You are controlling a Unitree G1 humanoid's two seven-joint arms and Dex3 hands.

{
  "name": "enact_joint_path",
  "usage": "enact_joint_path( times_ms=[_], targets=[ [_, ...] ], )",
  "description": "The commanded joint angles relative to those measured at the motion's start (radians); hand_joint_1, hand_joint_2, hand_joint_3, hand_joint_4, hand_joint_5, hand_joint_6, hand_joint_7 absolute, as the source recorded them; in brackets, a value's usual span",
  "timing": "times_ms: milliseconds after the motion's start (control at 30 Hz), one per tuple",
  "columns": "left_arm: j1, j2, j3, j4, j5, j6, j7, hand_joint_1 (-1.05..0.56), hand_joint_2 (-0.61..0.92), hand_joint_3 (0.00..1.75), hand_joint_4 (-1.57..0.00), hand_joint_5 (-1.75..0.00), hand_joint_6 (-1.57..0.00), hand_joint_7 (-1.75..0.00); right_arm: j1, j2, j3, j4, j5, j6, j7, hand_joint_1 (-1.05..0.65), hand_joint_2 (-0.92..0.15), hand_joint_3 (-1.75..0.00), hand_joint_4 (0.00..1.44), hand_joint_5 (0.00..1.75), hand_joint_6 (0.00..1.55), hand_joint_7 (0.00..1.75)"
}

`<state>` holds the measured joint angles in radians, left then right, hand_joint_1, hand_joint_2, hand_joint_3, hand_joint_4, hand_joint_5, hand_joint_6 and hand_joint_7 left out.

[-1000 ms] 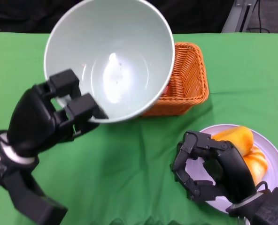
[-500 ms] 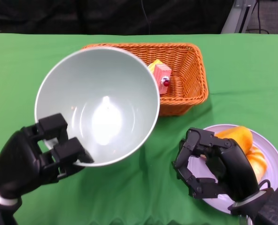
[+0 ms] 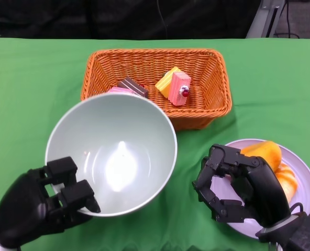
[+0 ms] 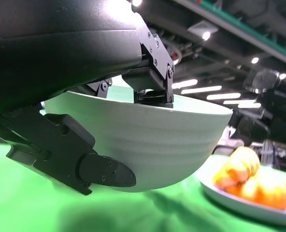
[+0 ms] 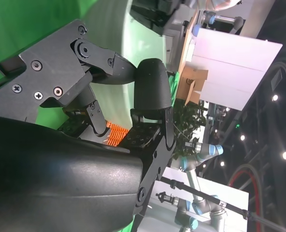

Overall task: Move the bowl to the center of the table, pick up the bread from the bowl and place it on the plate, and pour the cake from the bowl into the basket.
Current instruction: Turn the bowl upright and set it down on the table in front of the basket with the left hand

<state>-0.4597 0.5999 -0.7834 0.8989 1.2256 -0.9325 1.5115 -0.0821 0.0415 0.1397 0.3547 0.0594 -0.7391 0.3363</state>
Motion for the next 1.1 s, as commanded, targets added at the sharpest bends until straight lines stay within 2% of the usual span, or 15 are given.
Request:
enact_joint_path(
  times_ms=[33, 67, 167, 233, 267, 367, 667, 833, 933, 967, 1033, 1067, 1100],
  targets=[
    [-0.005, -0.007, -0.002, 0.029, -0.024, -0.01, -0.029, -0.02, 0.88, 0.33, -0.64, -1.75, -0.61, -1.45, 0.011, -0.012, -0.002, -0.017, 0.004, 0.002, -0.005, -0.25, -0.56, -0.91, 0.83, 1.64, 0.79, 1.38],
    [-0.006, -0.014, -0.002, 0.041, -0.033, -0.017, -0.045, -0.02, 0.88, 0.33, -0.64, -1.75, -0.61, -1.43, 0.012, -0.013, -0.002, -0.019, 0.002, 0.001, -0.006, -0.25, -0.56, -0.91, 0.83, 1.64, 0.79, 1.38],
    [-0.003, -0.043, 0.008, 0.088, -0.077, -0.038, -0.125, -0.01, 0.85, 0.33, -0.64, -1.75, -0.54, -1.58, 0.021, -0.015, -0.001, -0.038, -0.008, 0.014, -0.013, -0.24, -0.53, -0.96, 0.83, 1.66, 0.79, 1.39],
    [-0.007, -0.062, 0.005, 0.122, -0.088, -0.028, -0.16, -0.02, 0.86, 0.34, -0.64, -1.75, -0.53, -1.58, 0.027, -0.015, 0.0, -0.048, -0.008, 0.02, -0.015, -0.23, -0.51, -1.0, 0.83, 1.66, 0.79, 1.4],
    [-0.01, -0.068, 0.003, 0.133, -0.09, -0.023, -0.169, -0.03, 0.87, 0.33, -0.63, -1.75, -0.59, -1.44, 0.03, -0.014, 0.001, -0.052, -0.006, 0.023, -0.014, -0.23, -0.5, -1.01, 0.83, 1.65, 0.79, 1.4],
    [-0.023, -0.104, -0.01, 0.191, -0.093, -0.02, -0.179, -0.05, 0.91, 0.29, -0.62, -1.75, -0.68, -1.24, 0.035, -0.01, 0.001, -0.058, 0.009, 0.025, -0.008, -0.25, -0.53, -0.95, 0.84, 1.63, 0.8, 1.38],
    [-0.058, -0.183, -0.024, 0.274, -0.118, 0.017, -0.231, -0.09, 0.9, 0.23, -0.65, -1.74, -0.71, -1.18, 0.045, -0.015, 0.005, -0.074, -0.001, 0.03, -0.011, -0.26, -0.55, -0.91, 0.85, 1.62, 0.8, 1.38],
    [-0.066, -0.184, -0.052, 0.242, -0.1, -0.003, -0.154, -0.13, 0.91, 0.27, -0.66, -1.73, -0.72, -1.15, 0.041, -0.016, 0.004, -0.065, -0.002, 0.027, -0.01, -0.24, -0.55, -0.92, 0.84, 1.62, 0.8, 1.39],
    [-0.066, -0.179, -0.063, 0.229, -0.094, -0.011, -0.12, -0.17, 0.92, 0.22, -0.72, -1.6, -0.78, -1.03, 0.038, -0.017, 0.004, -0.061, -0.002, 0.029, -0.009, -0.25, -0.54, -0.93, 0.84, 1.63, 0.8, 1.4],
    [-0.067, -0.175, -0.068, 0.224, -0.088, -0.011, -0.109, -0.22, 0.9, 0.18, -0.75, -1.39, -0.79, -0.93, 0.038, -0.017, 0.004, -0.062, -0.001, 0.031, -0.009, -0.26, -0.54, -0.93, 0.84, 1.63, 0.8, 1.4],
    [-0.067, -0.168, -0.075, 0.211, -0.079, -0.012, -0.093, -0.25, 0.9, 0.14, -0.78, -1.23, -0.81, -0.83, 0.036, -0.019, 0.004, -0.06, -0.003, 0.031, -0.008, -0.26, -0.54, -0.94, 0.84, 1.63, 0.8, 1.4],
    [-0.067, -0.164, -0.078, 0.206, -0.076, -0.012, -0.088, -0.32, 0.89, 0.12, -0.74, -1.11, -0.83, -0.67, 0.034, -0.02, 0.004, -0.058, -0.004, 0.028, -0.008, -0.24, -0.53, -0.97, 0.84, 1.64, 0.79, 1.4],
    [-0.066, -0.159, -0.078, 0.199, -0.077, -0.016, -0.095, -0.34, 0.89, 0.1, -0.73, -1.06, -0.86, -0.58, 0.035, -0.02, 0.003, -0.06, -0.009, 0.029, -0.012, -0.24, -0.52, -0.99, 0.84, 1.65, 0.79, 1.41]
  ],
)
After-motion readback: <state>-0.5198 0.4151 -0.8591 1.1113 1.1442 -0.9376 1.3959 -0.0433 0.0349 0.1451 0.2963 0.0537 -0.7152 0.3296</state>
